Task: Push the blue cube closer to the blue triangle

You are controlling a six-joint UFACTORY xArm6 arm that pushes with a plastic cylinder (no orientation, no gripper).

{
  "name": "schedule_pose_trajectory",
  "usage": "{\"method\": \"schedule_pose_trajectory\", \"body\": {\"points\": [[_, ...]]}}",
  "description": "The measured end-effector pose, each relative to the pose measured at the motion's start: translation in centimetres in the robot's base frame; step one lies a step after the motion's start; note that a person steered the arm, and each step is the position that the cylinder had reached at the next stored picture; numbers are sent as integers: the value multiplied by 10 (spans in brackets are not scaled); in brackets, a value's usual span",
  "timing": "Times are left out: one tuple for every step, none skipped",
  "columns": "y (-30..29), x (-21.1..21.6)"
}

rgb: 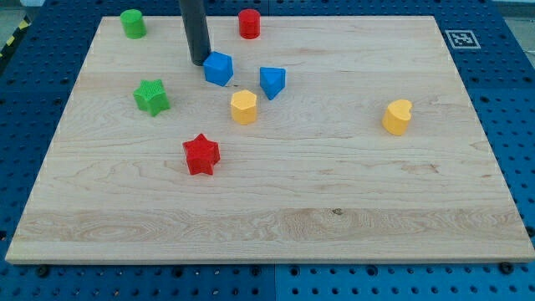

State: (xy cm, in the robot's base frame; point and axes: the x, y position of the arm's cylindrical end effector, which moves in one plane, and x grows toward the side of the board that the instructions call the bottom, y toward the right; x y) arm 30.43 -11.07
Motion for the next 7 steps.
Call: {"method": "schedule_pose_trajectory", "body": {"points": [[2,0],[2,1],[1,1],[1,13],[14,31],[42,36],[67,44]]}}
